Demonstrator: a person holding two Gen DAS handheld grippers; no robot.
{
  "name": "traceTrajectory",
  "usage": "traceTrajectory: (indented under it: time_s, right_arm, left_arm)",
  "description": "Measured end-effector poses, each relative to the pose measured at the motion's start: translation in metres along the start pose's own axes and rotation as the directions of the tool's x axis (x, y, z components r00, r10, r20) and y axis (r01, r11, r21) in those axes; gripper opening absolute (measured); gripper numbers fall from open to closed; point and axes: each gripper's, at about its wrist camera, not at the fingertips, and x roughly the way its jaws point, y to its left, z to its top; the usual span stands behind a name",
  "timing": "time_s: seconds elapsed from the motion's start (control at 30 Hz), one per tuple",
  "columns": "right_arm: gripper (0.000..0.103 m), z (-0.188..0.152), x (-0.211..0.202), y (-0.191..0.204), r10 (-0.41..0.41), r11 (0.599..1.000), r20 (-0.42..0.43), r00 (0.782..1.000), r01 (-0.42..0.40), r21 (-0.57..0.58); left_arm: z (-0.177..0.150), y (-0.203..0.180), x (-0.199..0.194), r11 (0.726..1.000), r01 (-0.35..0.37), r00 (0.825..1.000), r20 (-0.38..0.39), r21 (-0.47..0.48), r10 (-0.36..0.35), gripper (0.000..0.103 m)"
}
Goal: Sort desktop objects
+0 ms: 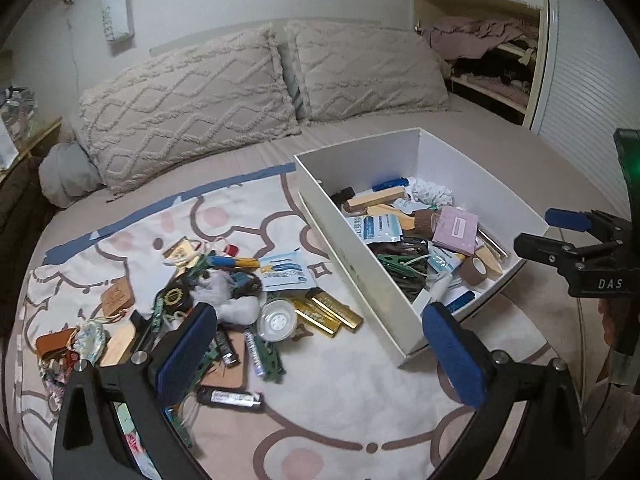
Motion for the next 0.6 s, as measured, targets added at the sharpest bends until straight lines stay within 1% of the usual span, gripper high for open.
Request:
traceTrajectory:
  time_s: [0.1,0.17,0.27,0.43,0.6]
  right_arm:
    - [0.098,-0.01,-0.014,0.008,-0.01,1.0,0.033,0.999,0.011,-0.012]
    - [0.098,-0.017,-0.022,0.016,-0.035,0.999,0.065,0.997,0.037,-0.031]
    - [0.098,-0.027,-0.032,0.028,-0.051,0.997,0.102,0.993,0.056,-0.051]
    - [0.098,-0.042,-0.05,0.044,-0.02,0.998,0.161,0.987,0.03,-0.059]
    - [0.098,-0.059,-0.062,0.056,-0.002,0.999,0.223,0.975,0.012,-0.042]
  left_arm:
    - [-0.008,0.004,-0.016,1.0,-0.009,1.0,0.029,-0.009,0.01,0.103]
    - [-0.014,0.007,-0.025,1.0,-0.018,0.998,0.051,-0.021,0.019,0.103]
    - [-0.022,0.01,-0.034,0.999,-0.024,0.998,0.063,-0.034,0.026,0.103]
    - [-0.038,0.014,-0.045,0.998,-0.036,0.995,0.087,-0.044,0.04,0.103]
    - [-0.056,0.017,-0.059,0.998,-0.047,0.988,0.143,-0.03,0.051,0.103]
